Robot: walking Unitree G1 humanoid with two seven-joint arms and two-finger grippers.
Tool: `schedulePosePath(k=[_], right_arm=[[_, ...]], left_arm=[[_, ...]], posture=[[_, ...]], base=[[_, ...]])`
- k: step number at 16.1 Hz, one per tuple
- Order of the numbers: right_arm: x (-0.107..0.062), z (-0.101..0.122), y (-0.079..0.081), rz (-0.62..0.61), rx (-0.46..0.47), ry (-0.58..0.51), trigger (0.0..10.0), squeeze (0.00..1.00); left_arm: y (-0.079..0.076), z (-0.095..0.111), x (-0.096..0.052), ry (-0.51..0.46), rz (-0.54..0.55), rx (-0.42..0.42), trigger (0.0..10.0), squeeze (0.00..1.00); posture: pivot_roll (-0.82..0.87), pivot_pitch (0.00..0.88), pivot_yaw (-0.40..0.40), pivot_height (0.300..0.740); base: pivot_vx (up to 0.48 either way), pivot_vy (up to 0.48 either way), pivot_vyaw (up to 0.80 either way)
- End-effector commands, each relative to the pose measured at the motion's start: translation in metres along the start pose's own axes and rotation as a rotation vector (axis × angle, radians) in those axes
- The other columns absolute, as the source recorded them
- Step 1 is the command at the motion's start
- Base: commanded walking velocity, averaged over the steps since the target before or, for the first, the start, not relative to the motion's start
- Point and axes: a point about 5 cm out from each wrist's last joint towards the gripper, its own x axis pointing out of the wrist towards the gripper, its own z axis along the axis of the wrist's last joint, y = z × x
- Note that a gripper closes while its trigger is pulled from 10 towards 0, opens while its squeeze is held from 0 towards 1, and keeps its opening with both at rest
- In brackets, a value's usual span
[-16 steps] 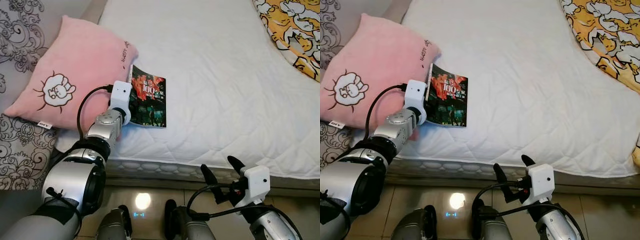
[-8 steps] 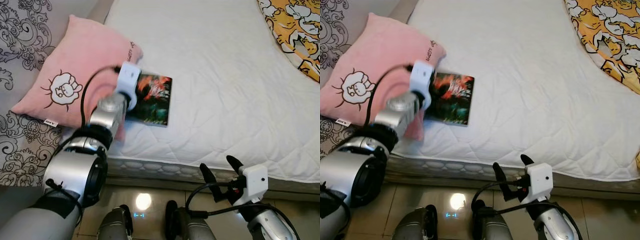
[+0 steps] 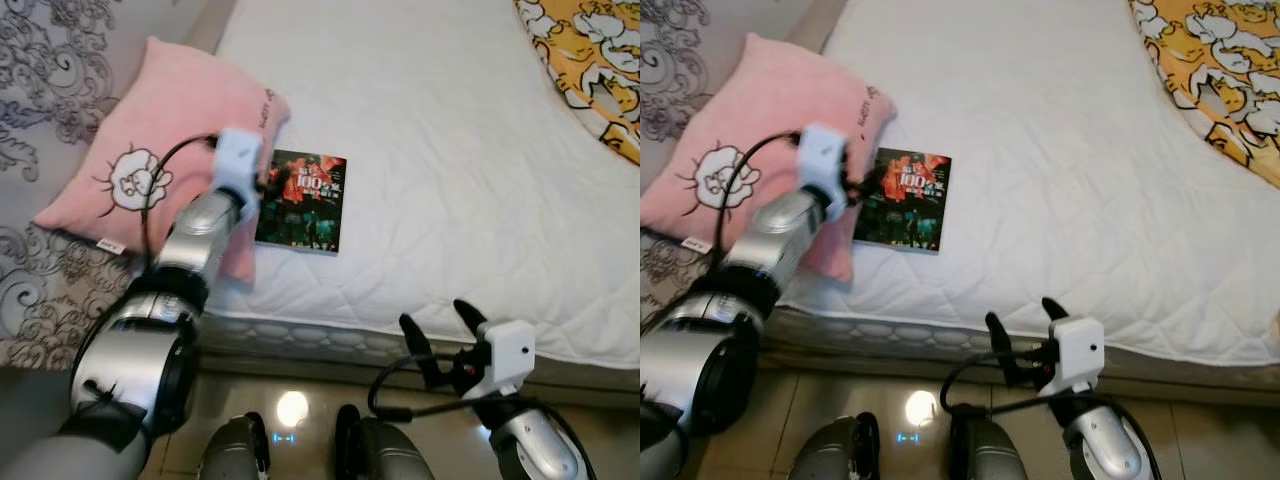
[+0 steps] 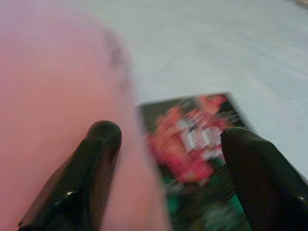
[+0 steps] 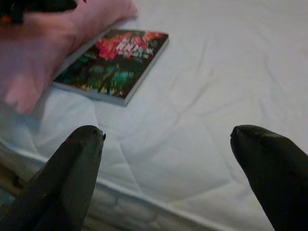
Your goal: Clean up the room
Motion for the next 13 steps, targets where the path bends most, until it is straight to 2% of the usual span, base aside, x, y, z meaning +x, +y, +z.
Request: schedulePosePath(k=[1,2,3,4,5,6,7,8,9,10,11,12,13], right_arm=[[0.001,0.007,-0.011,-0.073,-0.034,-0.052,10.0,0.09],[0.004,0.011,-0.015,-0.104,-0.05,-0.085,10.0,0.09],[0.008,0.021,-0.026,-0.244,-0.056,-0.163,10.0,0.09],[0.007,0.023,-0.028,-0.288,-0.073,-0.186,10.0,0.09],[0.005,0.024,-0.028,-0.329,-0.101,-0.214,10.0,0.09],[0.004,0.024,-0.028,-0.339,-0.115,-0.222,10.0,0.09],[-0.002,0.021,-0.034,-0.395,-0.16,-0.23,10.0,0.08],[-0.006,0.02,-0.037,-0.425,-0.174,-0.23,10.0,0.08],[-0.013,0.017,-0.042,-0.465,-0.221,-0.23,10.0,0.09],[-0.02,0.018,-0.04,-0.456,-0.317,-0.248,10.0,0.09],[-0.024,0.016,-0.038,-0.446,-0.343,-0.243,10.0,0.09],[-0.03,0.009,-0.04,-0.491,-0.292,-0.21,10.0,0.09],[-0.032,0.006,-0.042,-0.53,-0.239,-0.195,10.0,0.09]], left_arm=[[0.002,-0.001,-0.009,-0.07,0.047,-0.032,10.0,0.0],[0.002,-0.007,-0.016,-0.086,0.071,-0.045,10.0,0.0],[-0.003,-0.017,-0.035,-0.143,0.103,-0.07,10.0,0.0],[-0.008,-0.02,-0.042,-0.154,0.096,-0.082,10.0,0.0],[-0.02,-0.028,-0.055,-0.165,0.079,-0.079,10.0,0.0],[-0.025,-0.031,-0.06,-0.17,0.072,-0.078,10.0,0.0],[-0.041,-0.036,-0.077,-0.181,0.028,-0.052,10.0,0.0],[-0.045,-0.039,-0.084,-0.181,0.018,-0.041,10.0,0.0],[-0.042,-0.046,-0.102,-0.166,0.026,-0.005,10.0,0.0],[-0.043,-0.058,-0.119,-0.139,-0.025,0.059,10.0,0.0],[-0.044,-0.067,-0.125,-0.107,-0.047,0.079,10.0,0.0],[-0.043,-0.08,-0.125,-0.053,-0.037,0.066,10.0,0.0],[-0.042,-0.084,-0.121,-0.029,-0.023,0.047,10.0,0.0]], posture=[[0.03,0.142,-0.033,0.74],[0.05,0.132,-0.032,0.74],[0.07,0.101,-0.03,0.74],[0.07,0.096,-0.03,0.74],[0.09,0.059,-0.028,0.74],[0.09,0.054,-0.028,0.74],[0.1,0.014,-0.028,0.74],[0.1,0.008,-0.028,0.74],[0.1,0.0,-0.032,0.74],[0.08,0.002,-0.039,0.74],[0.08,0.009,-0.047,0.74],[0.07,0.015,-0.054,0.74],[0.07,0.018,-0.053,0.74]], base=[[0.0,0.0,0.0],[0.0,0.0,0.0],[0.0,0.0,0.0],[0.0,0.0,0.0],[0.0,0.0,0.0],[0.0,0.0,0.0],[0.0,0.0,0.0],[0.0,0.0,0.0],[0.0,0.0,0.0],[0.0,0.0,0.0],[0.0,0.0,0.0],[0.0,-0.48,0.0],[0.0,-0.48,0.0]])
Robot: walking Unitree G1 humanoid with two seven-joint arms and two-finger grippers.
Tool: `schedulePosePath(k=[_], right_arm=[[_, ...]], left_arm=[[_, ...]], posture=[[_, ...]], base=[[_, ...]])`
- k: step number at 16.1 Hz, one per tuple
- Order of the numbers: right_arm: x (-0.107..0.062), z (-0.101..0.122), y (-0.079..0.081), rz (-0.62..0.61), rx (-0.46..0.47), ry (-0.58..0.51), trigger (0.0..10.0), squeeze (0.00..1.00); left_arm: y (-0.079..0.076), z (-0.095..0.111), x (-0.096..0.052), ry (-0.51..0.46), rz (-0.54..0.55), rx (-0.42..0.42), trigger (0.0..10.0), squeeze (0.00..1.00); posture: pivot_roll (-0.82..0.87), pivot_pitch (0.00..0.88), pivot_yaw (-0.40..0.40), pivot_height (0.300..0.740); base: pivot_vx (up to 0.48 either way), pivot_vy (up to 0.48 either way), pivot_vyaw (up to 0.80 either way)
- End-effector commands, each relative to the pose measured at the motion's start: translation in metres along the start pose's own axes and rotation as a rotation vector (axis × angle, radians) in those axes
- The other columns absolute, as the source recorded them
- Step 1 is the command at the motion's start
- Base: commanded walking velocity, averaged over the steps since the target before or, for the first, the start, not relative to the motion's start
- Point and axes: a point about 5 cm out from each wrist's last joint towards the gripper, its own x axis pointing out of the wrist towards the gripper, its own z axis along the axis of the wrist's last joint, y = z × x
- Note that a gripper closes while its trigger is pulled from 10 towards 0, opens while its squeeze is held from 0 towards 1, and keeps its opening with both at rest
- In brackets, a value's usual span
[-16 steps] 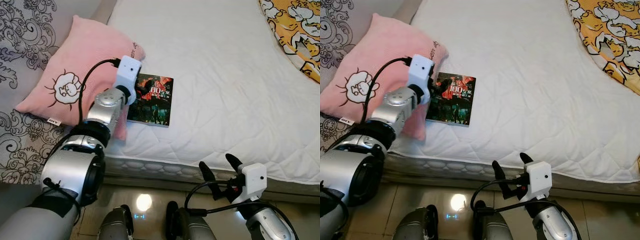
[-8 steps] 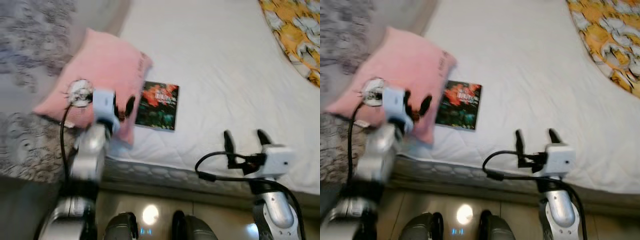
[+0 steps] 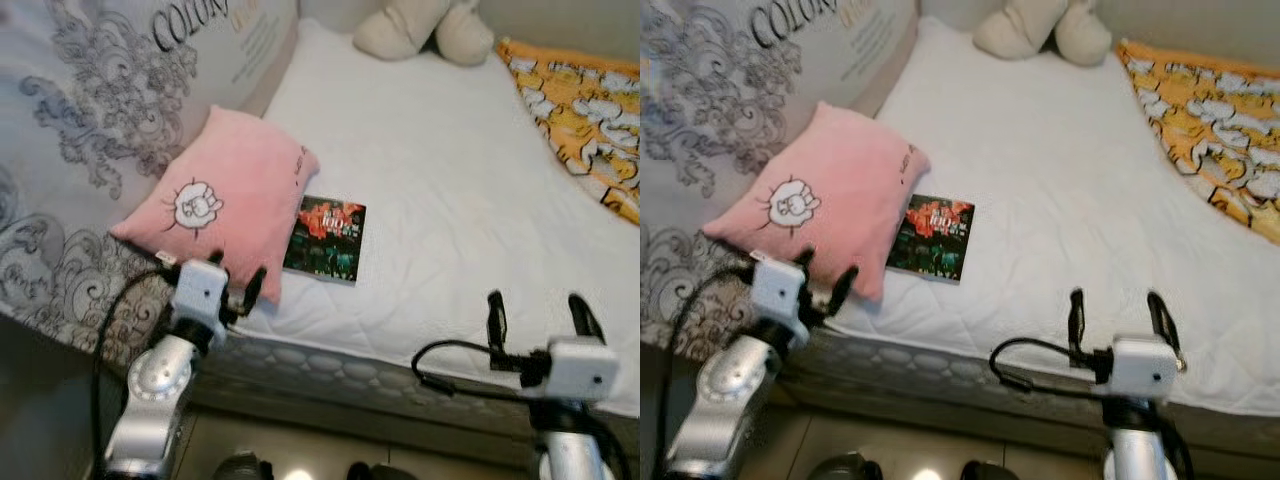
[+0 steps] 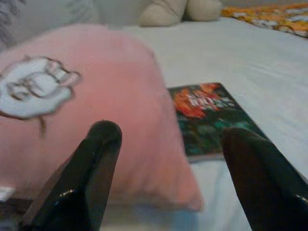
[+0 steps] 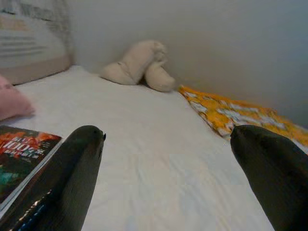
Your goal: Clean up the room
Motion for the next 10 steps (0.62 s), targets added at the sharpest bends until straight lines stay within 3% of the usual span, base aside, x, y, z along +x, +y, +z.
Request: schedulePosePath(k=[1,4,8,10], right_arm=[[0.002,-0.006,-0.01,-0.066,0.035,0.037,10.0,0.09],[0.009,-0.009,-0.013,-0.075,0.059,0.027,10.0,0.09],[0.005,-0.013,-0.014,-0.079,0.081,0.045,10.0,0.09],[0.004,-0.016,-0.014,-0.085,0.091,0.054,10.0,0.09]], left_arm=[[-0.003,0.003,0.009,-0.001,0.018,-0.022,10.0,0.0],[-0.002,-0.003,0.01,0.039,0.089,-0.105,10.0,0.0],[-0.002,0.015,0.02,-0.013,0.066,-0.08,10.0,0.0],[-0.001,0.014,0.02,-0.007,0.07,-0.087,10.0,0.0]], posture=[[0.06,0.017,-0.051,0.74],[0.05,0.015,-0.054,0.74],[0.06,0.003,-0.049,0.74],[0.06,0.0,-0.042,0.74]], base=[[0.0,-0.48,0.0],[0.0,-0.48,0.0],[0.0,-0.472,0.0],[0.0,-0.472,0.0]])
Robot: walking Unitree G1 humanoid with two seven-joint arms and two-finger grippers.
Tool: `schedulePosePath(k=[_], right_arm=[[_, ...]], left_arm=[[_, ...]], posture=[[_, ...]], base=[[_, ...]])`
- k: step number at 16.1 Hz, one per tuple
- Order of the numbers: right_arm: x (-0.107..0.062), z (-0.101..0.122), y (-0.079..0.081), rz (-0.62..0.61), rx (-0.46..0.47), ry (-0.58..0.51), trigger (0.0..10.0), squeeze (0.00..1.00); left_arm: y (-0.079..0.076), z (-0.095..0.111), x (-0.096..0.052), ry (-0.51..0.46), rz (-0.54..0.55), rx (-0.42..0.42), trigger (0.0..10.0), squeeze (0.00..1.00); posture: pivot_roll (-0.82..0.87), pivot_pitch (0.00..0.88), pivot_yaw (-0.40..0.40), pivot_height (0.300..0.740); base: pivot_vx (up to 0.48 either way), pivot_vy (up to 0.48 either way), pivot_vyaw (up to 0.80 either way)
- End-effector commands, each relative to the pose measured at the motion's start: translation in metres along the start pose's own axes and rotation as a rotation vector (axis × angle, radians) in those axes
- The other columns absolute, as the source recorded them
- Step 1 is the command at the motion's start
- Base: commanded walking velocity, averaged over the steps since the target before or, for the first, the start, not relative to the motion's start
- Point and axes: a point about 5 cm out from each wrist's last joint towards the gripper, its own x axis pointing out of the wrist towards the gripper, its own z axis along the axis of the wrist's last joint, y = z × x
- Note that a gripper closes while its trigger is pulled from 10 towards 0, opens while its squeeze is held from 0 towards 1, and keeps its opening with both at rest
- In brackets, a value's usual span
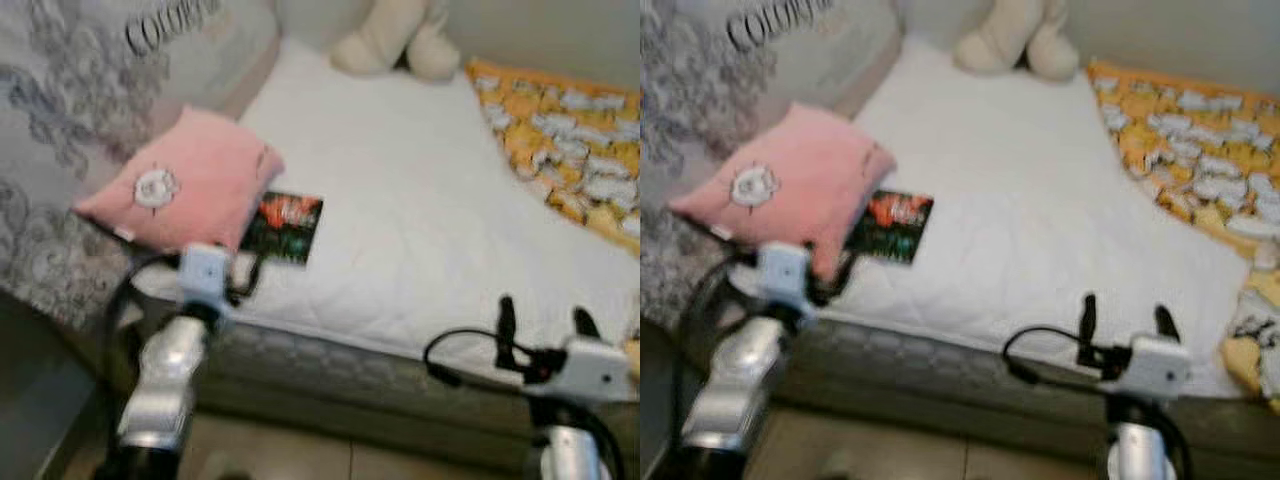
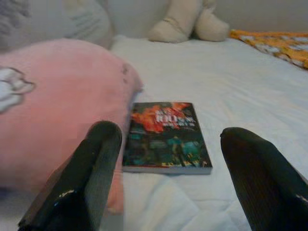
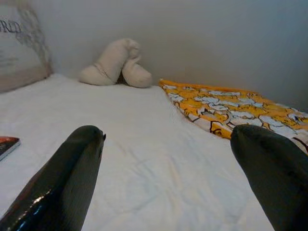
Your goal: Clean up the room
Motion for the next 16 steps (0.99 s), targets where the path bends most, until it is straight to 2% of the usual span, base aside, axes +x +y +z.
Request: schedulePosePath(k=[1,4,6,7,16], right_arm=[[-0.001,0.0,-0.007,-0.015,-0.004,-0.008,10.0,0.09],[-0.009,0.0,-0.012,-0.006,-0.009,0.003,10.0,0.09],[-0.004,0.002,-0.011,0.013,-0.012,-0.006,10.0,0.09],[0.002,0.006,-0.006,0.044,-0.026,-0.027,10.0,0.08],[0.01,0.003,-0.002,0.053,-0.029,-0.025,10.0,0.09]], left_arm=[[-0.008,0.0,0.0,0.002,-0.019,-0.02,10.0,0.0],[-0.004,-0.001,-0.006,-0.008,-0.026,0.0,10.0,0.0],[-0.009,0.004,0.002,-0.031,-0.034,-0.005,10.0,0.0],[-0.014,0.009,0.007,-0.045,-0.062,0.004,10.0,0.0],[-0.017,0.012,0.021,-0.041,-0.089,0.017,10.0,0.0]], posture=[[0.06,0.0,-0.04,0.74],[0.05,0.0,-0.042,0.74],[0.05,0.0,-0.046,0.74],[0.04,0.0,-0.04,0.74],[0.03,0.003,-0.024,0.74]], base=[[0.0,-0.472,0.0],[0.0,-0.472,0.0],[0.0,-0.472,0.0],[0.0,-0.472,0.0],[0.0,-0.469,0.0]])
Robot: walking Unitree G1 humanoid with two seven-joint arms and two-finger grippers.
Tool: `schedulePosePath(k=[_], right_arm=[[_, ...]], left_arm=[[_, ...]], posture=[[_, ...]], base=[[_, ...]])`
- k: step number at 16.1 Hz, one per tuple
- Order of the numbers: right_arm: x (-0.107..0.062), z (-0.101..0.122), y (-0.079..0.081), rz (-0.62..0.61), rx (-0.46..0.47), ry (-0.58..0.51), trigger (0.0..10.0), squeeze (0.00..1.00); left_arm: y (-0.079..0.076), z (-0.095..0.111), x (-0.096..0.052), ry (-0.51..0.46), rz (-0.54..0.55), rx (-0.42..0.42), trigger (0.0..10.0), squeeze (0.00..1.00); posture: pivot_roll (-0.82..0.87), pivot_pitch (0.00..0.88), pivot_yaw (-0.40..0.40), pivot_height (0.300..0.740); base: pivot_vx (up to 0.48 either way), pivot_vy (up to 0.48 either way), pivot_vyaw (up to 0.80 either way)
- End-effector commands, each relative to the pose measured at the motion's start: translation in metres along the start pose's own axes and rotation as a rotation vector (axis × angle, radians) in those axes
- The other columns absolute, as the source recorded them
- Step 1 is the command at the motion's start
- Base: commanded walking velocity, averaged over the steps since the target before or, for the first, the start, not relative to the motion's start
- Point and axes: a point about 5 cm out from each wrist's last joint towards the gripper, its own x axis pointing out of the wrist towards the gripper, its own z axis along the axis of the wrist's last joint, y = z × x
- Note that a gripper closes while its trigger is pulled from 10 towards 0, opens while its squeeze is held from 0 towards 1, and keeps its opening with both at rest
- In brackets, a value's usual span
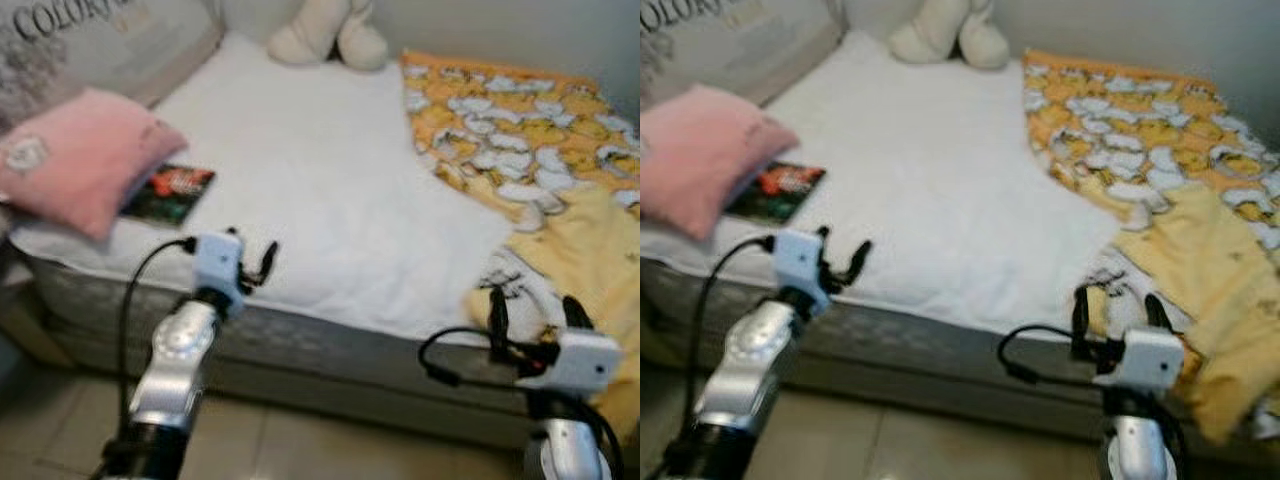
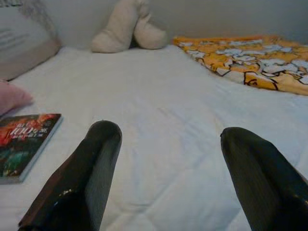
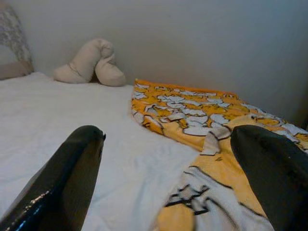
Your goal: Clean up the room
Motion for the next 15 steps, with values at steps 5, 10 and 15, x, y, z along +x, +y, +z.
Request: schedulePosePath(k=[5,10,15], right_arm=[[0.005,-0.007,-0.011,-0.041,-0.038,0.049,10.0,0.11],[0.004,-0.006,-0.004,-0.029,-0.022,0.057,10.0,0.13],[0.006,-0.005,-0.003,-0.015,-0.034,0.053,10.0,0.11]], left_arm=[[-0.009,0.006,0.014,-0.022,-0.035,-0.006,10.0,0.0],[-0.011,0.006,0.019,-0.013,-0.063,0.018,10.0,0.0],[-0.015,0.003,0.024,0.02,-0.078,0.039,10.0,0.0]], posture=[[0.04,0.0,-0.016,0.74],[0.03,0.01,-0.011,0.74],[0.03,0.002,-0.005,0.74]], base=[[0.049,-0.454,-0.55],[0.0,0.0,-0.67],[0.0,0.152,-0.53]])
